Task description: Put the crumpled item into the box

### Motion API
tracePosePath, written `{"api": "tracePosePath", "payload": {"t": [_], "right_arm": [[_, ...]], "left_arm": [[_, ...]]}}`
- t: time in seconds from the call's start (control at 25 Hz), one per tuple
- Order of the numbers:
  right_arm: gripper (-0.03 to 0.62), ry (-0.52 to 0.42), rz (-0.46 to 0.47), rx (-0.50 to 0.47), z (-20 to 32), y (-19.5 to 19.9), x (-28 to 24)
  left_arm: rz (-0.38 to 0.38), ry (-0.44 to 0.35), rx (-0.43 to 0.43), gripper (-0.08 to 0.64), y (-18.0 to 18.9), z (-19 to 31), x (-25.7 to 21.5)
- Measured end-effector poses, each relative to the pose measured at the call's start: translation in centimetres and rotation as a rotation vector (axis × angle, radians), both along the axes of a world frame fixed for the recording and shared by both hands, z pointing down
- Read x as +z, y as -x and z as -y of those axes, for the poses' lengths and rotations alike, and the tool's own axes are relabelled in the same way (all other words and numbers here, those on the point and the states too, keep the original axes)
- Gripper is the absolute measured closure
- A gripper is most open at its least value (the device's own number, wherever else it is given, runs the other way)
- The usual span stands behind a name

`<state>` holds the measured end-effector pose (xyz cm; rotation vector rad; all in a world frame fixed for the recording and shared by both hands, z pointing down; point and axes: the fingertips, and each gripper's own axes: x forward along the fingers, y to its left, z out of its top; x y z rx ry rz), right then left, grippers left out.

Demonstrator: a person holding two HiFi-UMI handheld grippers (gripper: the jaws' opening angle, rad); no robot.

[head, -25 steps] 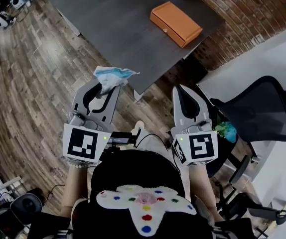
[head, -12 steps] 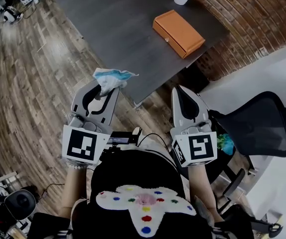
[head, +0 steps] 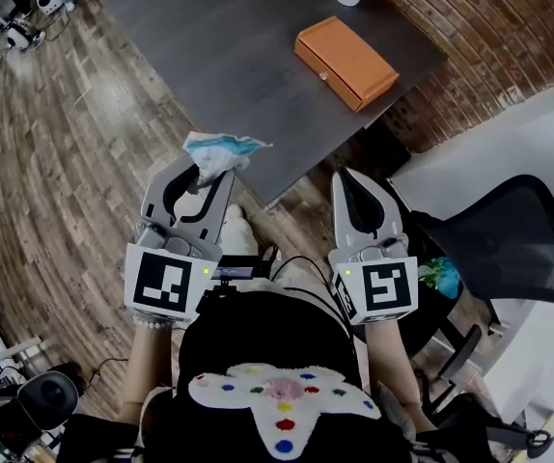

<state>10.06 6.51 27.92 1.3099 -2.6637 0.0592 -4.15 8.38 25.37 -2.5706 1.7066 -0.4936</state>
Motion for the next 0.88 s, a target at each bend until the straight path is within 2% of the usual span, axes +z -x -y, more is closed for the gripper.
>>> {"api": "tracePosePath", "payload": {"t": [0.4, 0.44, 0.48, 0.68, 0.88], "right_arm": [[0.594, 0.026, 0.042, 0.07, 4.0, 0.6, 0.8], [0.512, 0.032, 0.041, 0.066, 4.3, 0.9, 1.0], [0.469, 0.036, 0.037, 0.063, 4.6, 1.2, 1.1], [0.469, 0.059, 0.01, 0.078, 6.6, 1.9, 2.4], [0.471, 0.097, 0.032, 0.125, 9.2, 1.8, 3.8]], "left_arm": [[-0.011, 0.016, 0.055, 0.479, 0.7, 4.0, 0.9], [-0.01, 0.019, 0.063, 0.479, 0.8, 4.5, 1.1], [-0.01, 0.023, 0.07, 0.479, 0.9, 5.0, 1.2], [-0.021, 0.04, 0.088, 0.479, 1.6, 7.4, 2.1], [-0.002, 0.051, 0.114, 0.479, 1.8, 10.3, 2.9]]}}
